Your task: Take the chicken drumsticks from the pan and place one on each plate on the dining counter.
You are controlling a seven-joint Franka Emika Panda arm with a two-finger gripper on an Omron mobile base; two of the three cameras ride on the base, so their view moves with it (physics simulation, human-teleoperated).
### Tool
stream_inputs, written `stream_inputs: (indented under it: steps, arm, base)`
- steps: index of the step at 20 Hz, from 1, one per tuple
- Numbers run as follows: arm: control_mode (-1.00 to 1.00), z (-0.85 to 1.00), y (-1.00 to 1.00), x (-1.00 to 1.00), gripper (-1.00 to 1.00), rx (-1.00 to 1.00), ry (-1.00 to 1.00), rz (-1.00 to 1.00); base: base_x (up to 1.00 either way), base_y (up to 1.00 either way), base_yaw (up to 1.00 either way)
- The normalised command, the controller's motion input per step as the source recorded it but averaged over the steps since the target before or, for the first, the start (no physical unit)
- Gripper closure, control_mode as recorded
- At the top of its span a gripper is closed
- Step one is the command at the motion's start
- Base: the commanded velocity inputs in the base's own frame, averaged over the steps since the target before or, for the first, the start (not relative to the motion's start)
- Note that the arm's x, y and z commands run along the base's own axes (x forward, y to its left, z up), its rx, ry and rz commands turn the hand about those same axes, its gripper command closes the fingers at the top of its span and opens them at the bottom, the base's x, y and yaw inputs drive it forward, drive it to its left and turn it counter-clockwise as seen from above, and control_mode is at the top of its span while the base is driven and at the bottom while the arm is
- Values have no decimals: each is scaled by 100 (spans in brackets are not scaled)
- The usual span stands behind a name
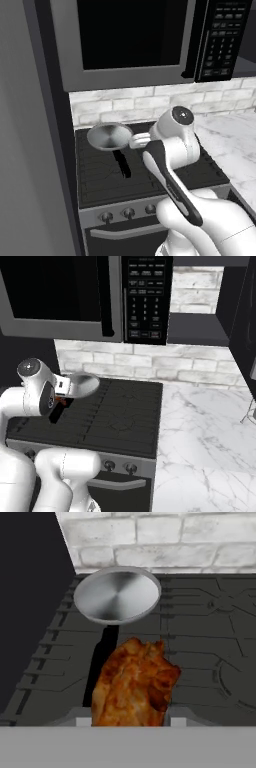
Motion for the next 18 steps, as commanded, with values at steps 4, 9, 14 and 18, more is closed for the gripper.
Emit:
stream_inputs:
  steps: [4, 9, 14, 18]
  arm:
    - [-100, 38, -10, -68, 100, 0, 0, 0]
    - [-100, 38, -1, -67, 100, 0, -4, 0]
    - [-100, 23, 0, -56, 100, 0, -1, 0]
    - [-100, 0, 0, -12, 100, 0, 0, 0]
  base:
    - [0, 0, 0]
    - [0, 0, 0]
    - [0, 0, 0]
    - [0, 0, 0]
